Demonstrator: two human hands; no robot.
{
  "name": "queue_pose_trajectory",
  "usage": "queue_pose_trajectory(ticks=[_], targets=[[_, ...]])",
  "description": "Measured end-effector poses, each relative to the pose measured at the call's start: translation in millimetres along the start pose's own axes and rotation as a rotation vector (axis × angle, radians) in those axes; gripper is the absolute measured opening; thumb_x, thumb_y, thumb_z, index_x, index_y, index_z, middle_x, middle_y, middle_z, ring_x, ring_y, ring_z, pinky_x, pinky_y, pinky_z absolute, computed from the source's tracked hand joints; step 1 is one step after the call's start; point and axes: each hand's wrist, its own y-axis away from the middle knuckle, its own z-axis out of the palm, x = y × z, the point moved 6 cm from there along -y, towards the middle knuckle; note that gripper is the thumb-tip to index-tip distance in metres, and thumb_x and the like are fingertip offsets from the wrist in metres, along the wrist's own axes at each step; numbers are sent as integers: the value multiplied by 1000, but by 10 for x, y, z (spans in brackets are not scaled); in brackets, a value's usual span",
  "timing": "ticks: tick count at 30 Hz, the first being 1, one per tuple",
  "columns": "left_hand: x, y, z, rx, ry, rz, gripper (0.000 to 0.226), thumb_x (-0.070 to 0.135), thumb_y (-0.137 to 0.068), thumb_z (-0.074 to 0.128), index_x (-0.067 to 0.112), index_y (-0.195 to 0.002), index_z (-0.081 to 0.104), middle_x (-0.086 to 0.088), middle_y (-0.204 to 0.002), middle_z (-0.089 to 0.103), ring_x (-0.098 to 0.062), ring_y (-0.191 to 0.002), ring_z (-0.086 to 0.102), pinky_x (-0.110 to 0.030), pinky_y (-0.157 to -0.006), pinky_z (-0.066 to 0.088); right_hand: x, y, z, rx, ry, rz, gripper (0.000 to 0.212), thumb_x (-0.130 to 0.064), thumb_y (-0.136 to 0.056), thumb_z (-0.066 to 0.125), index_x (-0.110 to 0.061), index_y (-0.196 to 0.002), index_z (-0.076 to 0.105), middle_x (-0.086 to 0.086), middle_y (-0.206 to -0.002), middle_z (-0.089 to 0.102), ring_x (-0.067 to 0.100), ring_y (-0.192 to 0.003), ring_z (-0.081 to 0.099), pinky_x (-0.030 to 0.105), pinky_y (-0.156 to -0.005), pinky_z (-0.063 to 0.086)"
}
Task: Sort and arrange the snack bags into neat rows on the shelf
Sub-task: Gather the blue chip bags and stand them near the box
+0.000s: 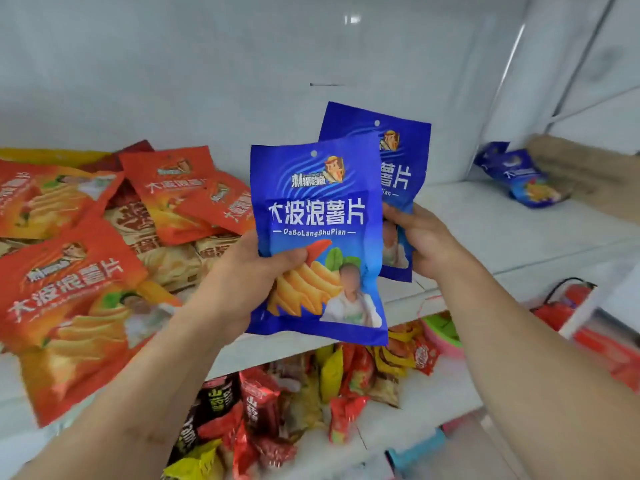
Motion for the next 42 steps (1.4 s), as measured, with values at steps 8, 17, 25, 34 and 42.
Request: queue_pose_trajectory(ticks=[8,17,25,34,42], targets=[[-104,-158,1507,27,67,-66,22,16,-85,75,9,-106,71,-12,-94,78,-30,-85,75,-42,-78,59,-264,395,-1732,153,120,-78,17,-10,-100,53,-8,-83,55,2,-44,47,10,-43,48,17,-48,46],[-221,-580,2903,8,119,-118,24,22,-84,76,14,-106,71,-7,-96,78,-28,-88,75,-41,-79,58,-453,388,-3274,247,137,-44,19,-16,-98,58,-10,-81,57,5,-47,48,14,-50,51,22,-58,51],[-281,-1473,3988,-47,199,-140,28,23,-86,74,13,-111,69,-6,-101,78,-27,-92,75,-41,-81,59,-480,-205,-4490,282,199,16,27,-30,-92,68,-11,-77,57,9,-57,53,30,-78,60,39,-78,56],[-316,-2414,4796,-65,145,-182,32,27,-84,76,15,-112,68,-3,-99,79,-25,-91,76,-45,-84,59,-546,-1030,-5620,269,245,55,22,-30,-94,66,-11,-86,58,7,-55,51,15,-66,64,32,-75,54],[-399,-2791,5280,103,108,-193,24,27,-86,75,17,-107,69,-2,-96,79,-23,-86,76,-38,-74,59,-509,-1801,-6312,191,316,126,35,-27,-95,65,-13,-66,52,4,-52,54,11,-60,65,22,-60,53]])
